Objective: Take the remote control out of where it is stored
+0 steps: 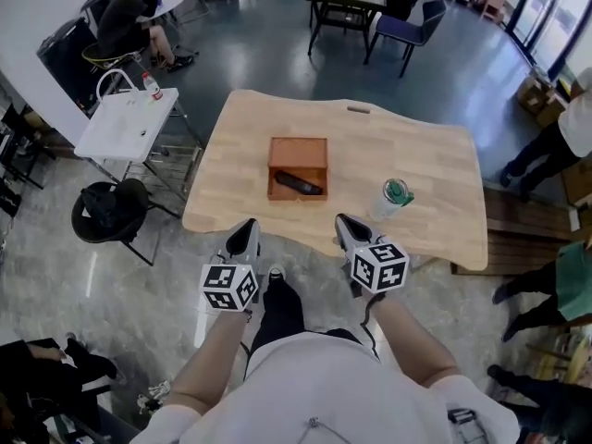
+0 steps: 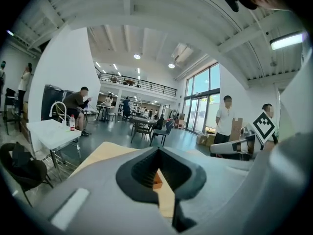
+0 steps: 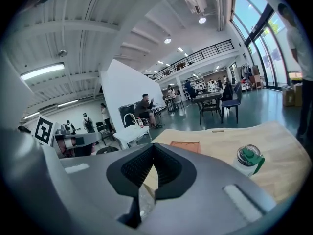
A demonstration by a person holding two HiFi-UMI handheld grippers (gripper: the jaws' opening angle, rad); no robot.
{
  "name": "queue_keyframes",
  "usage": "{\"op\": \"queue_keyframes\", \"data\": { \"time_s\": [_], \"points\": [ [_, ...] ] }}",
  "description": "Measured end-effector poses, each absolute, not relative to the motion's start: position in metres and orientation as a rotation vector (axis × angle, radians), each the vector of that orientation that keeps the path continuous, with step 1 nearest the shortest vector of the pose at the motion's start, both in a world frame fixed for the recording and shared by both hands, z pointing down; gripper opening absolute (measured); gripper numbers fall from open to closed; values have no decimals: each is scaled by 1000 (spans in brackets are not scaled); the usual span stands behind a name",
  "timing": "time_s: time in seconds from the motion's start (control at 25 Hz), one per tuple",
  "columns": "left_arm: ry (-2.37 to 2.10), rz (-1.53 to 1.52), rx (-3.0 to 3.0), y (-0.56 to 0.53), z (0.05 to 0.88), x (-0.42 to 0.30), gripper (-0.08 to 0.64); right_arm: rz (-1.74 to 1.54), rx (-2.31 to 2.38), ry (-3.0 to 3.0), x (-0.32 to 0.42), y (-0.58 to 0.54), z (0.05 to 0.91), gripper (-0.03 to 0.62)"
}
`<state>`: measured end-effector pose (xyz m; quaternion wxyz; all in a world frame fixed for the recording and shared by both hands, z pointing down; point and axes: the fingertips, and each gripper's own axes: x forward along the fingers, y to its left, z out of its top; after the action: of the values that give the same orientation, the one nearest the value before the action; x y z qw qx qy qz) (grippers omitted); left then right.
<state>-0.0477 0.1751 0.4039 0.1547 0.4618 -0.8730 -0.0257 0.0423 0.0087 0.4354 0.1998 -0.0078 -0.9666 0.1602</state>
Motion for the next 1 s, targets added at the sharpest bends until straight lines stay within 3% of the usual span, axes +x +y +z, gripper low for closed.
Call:
{"op": "queue_keyframes", "data": {
  "time_s": [0.56, 0.76, 1.0],
  "points": [
    [-2201, 64, 1705, 43, 425, -240, 2, 581, 333, -2672, -108, -67, 436, 28],
    [-2019, 213, 1790, -3, 465, -251, 1, 642, 455, -2631, -108, -97, 447, 26],
    [-1684, 660, 1915, -42, 546, -231, 2, 685, 507, -2604, -101, -126, 460, 28]
  ]
}}
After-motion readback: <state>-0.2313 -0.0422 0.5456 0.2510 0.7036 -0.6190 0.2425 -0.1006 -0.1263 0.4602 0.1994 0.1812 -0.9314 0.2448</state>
